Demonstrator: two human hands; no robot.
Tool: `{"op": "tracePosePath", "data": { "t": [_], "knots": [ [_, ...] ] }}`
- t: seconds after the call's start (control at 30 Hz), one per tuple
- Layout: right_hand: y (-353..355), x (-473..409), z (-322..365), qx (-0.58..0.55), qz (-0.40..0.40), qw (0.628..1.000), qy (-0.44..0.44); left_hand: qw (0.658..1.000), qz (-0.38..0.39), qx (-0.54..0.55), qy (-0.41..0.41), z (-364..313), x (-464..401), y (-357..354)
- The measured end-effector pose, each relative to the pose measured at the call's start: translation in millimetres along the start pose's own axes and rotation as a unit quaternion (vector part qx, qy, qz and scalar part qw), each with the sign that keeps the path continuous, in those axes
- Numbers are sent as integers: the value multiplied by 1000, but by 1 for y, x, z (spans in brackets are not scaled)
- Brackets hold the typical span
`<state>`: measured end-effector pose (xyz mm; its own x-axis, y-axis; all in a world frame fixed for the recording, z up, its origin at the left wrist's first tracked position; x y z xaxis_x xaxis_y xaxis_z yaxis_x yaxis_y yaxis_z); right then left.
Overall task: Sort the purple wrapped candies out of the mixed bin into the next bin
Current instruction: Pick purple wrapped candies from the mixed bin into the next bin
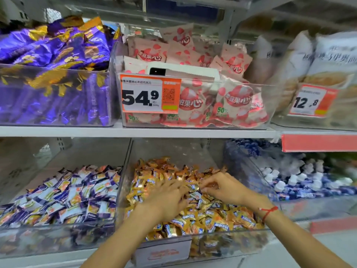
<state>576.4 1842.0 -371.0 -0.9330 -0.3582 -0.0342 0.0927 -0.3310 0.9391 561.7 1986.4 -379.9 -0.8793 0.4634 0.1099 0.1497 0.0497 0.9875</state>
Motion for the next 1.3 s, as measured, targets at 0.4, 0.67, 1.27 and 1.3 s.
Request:
{"op": "tracePosePath", "data": {
  "t": [0.4, 0.67, 1.27, 1.3],
  "knots": [
    [-14, 3, -3, -184, -10, 983, -15, 985, -144, 66, 63, 27, 13, 5],
    [4, 13, 35, -409, -39, 912, -21, 904, -232, 357, 40, 25, 25, 25],
    [-44, -43, -16, -2, 43, 995, -85, 837, -235, 484, 102, 46, 32, 17],
    [-40, -45, -15, -24, 19, 996, -87, 841, -239, 475, 104, 47, 32, 17]
  ]
}}
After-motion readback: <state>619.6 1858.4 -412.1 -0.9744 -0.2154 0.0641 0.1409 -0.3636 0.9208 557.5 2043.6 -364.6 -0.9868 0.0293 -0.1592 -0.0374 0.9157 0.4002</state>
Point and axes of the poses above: each hand's wrist, its own x-axis away from the middle knuckle, its own y-axis out of the back of the hand, z = x × y, the point moved 8 cm from there along -x, towards the middle knuckle, and after that the axes turned 11 degrees about y, right-handed, at the moved point
